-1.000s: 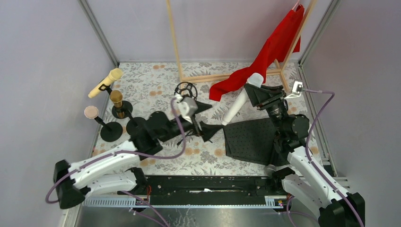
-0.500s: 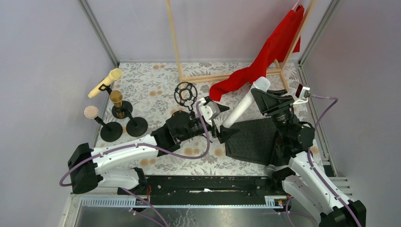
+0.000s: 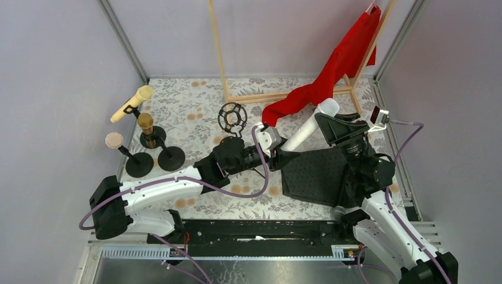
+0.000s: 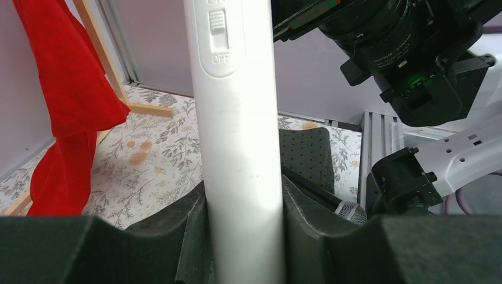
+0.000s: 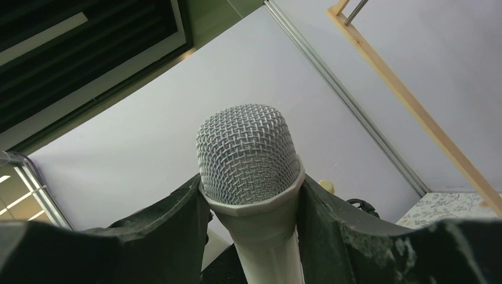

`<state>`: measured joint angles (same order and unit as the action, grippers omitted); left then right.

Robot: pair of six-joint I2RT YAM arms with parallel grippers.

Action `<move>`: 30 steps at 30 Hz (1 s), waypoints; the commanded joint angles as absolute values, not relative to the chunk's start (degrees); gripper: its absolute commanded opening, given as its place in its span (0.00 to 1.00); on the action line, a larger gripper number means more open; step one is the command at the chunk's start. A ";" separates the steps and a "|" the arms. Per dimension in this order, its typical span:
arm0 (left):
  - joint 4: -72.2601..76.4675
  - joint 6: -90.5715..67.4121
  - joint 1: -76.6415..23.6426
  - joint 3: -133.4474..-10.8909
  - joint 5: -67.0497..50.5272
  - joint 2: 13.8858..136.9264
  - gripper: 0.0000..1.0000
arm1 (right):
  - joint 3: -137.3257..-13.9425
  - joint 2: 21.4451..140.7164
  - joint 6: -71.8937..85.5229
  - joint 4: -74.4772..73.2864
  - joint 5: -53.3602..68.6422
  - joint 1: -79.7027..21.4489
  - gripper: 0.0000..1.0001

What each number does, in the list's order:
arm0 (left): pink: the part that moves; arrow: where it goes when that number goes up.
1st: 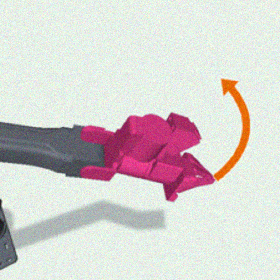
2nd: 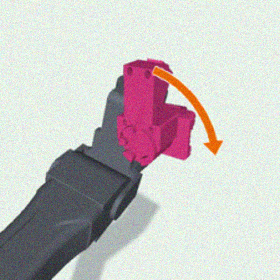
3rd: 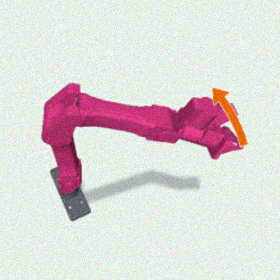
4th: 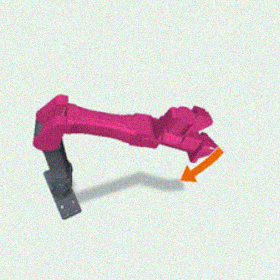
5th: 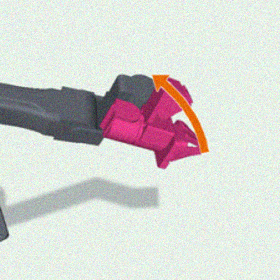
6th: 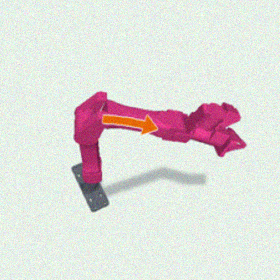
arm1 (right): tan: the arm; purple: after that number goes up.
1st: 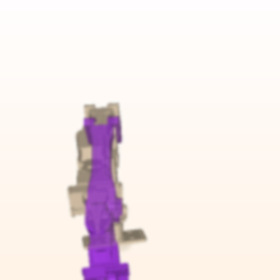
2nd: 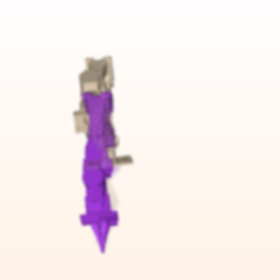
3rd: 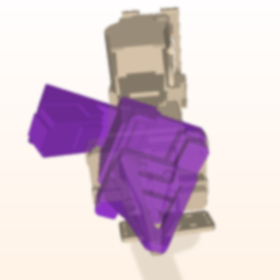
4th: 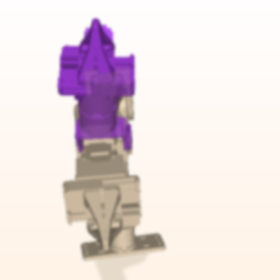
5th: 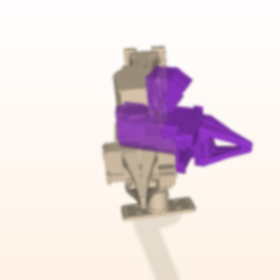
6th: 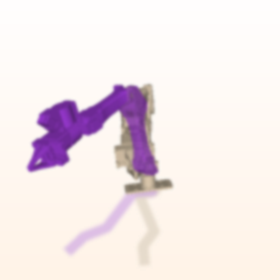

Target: Attach the microphones to the stand

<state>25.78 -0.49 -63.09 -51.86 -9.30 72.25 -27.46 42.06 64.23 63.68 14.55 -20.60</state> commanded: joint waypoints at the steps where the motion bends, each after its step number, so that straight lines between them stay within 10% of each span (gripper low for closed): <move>1: 29.18 0.18 -63.19 -55.02 -10.31 72.29 0.35 | -28.17 41.11 63.98 64.52 16.22 -20.74 0.04; 7: 29.02 0.30 -63.19 -54.91 -11.04 71.61 0.08 | -29.04 39.06 57.46 57.87 17.79 -20.70 0.17; 13: 27.47 0.18 -63.19 -55.98 -10.88 72.30 0.00 | -30.11 37.02 44.68 51.85 20.64 -20.73 0.66; 30: 31.02 -2.74 -63.19 -52.10 -10.12 70.66 0.00 | -30.48 39.04 39.16 51.15 28.85 -20.74 0.65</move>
<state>25.36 -1.87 -62.96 -52.12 -10.46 72.49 -28.45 38.11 40.73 49.65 25.06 -20.62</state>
